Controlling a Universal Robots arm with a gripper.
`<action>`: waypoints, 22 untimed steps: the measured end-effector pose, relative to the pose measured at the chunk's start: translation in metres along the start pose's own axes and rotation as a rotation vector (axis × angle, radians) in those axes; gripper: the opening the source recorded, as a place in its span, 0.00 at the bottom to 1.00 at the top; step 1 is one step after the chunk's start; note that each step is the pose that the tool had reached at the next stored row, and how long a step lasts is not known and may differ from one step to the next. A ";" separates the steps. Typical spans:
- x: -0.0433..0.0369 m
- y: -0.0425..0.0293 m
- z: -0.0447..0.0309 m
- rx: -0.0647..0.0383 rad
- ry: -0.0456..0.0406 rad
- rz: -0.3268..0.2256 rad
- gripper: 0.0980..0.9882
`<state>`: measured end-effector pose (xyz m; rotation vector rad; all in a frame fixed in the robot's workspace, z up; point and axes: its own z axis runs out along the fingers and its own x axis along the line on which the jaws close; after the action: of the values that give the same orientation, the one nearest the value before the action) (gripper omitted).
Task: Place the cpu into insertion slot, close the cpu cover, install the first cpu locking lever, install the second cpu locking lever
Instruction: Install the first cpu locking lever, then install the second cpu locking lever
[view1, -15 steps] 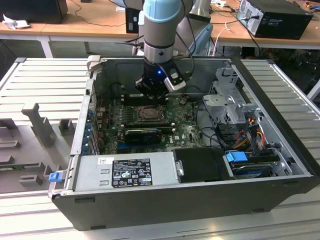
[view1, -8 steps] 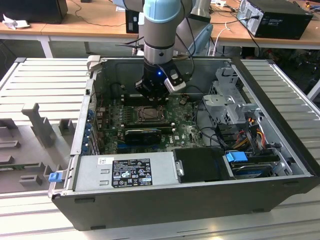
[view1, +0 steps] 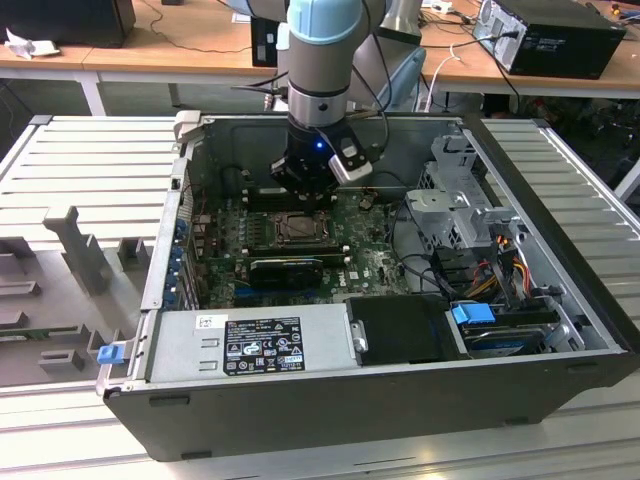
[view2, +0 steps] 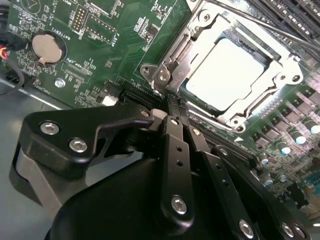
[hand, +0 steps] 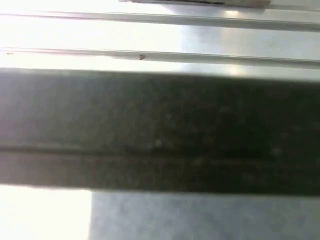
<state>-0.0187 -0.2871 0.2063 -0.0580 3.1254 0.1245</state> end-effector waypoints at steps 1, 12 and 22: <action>-0.0001 0.0004 -0.0052 0.000 0.0001 0.000 0.01; -0.0001 -0.0027 -0.0107 0.000 0.0003 0.000 0.01; 0.0000 -0.0126 -0.0184 0.000 0.0003 0.000 0.01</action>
<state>-0.0185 -0.3011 0.2236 -0.0576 3.1257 0.1243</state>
